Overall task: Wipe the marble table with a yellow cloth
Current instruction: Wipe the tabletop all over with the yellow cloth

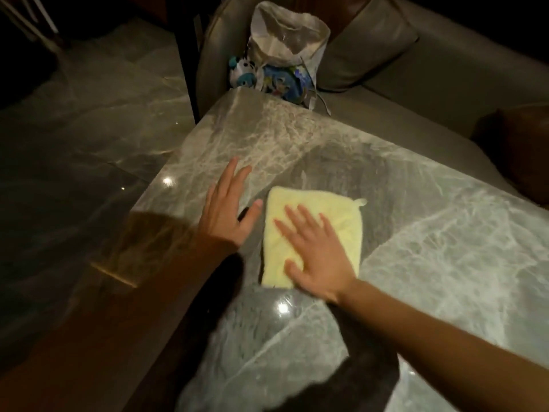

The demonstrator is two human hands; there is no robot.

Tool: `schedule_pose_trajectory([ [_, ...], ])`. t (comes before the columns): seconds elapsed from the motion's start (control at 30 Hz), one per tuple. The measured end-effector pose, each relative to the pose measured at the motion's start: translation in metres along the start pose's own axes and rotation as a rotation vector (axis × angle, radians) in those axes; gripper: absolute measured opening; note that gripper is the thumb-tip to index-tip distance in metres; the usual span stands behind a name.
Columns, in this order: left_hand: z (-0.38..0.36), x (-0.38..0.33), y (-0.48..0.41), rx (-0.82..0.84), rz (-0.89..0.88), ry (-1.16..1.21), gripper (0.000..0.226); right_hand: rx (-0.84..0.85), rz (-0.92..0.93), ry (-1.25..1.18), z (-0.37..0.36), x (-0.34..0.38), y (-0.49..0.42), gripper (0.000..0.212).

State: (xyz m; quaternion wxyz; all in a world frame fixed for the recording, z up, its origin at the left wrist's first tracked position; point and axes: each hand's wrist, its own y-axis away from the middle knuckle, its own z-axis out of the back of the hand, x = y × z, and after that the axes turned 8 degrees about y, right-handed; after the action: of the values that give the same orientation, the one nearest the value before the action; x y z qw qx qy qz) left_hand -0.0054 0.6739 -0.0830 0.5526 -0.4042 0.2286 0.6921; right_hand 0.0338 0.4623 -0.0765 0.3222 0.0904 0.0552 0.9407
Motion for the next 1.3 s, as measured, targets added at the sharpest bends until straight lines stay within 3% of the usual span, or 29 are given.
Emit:
schedule_pose_trajectory([
  [0.1,0.029,0.011,0.012,0.024,-0.013,-0.234,0.061,0.024,0.128,-0.025,-0.015,0.060,0.040,0.068],
  [0.23,0.086,0.060,0.023,0.198,0.172,-0.608,0.059,0.035,0.080,-0.014,-0.021,0.092,0.057,0.060],
  [0.4,0.093,0.077,0.039,0.132,0.041,-0.577,0.061,0.032,0.030,0.044,-0.017,0.085,0.028,0.061],
  [0.53,0.096,0.078,0.034,0.241,-0.114,-0.538,0.066,0.001,-0.090,0.062,-0.003,0.064,-0.040,0.064],
  [0.8,0.098,0.078,0.031,0.242,-0.136,-0.556,0.065,-0.015,-0.356,0.048,0.032,0.007,-0.223,0.066],
  [0.97,0.099,0.079,0.032,0.262,-0.123,-0.544,0.063,-0.036,-0.435,0.035,0.042,-0.004,-0.287,0.066],
  [1.13,0.095,0.087,-0.026,0.207,0.008,-0.516,0.069,-0.013,-0.323,0.077,0.044,0.002,-0.274,0.067],
  [1.3,0.088,0.086,-0.037,0.210,-0.021,-0.623,0.066,-0.058,-0.162,0.149,0.028,0.025,-0.247,0.066],
])
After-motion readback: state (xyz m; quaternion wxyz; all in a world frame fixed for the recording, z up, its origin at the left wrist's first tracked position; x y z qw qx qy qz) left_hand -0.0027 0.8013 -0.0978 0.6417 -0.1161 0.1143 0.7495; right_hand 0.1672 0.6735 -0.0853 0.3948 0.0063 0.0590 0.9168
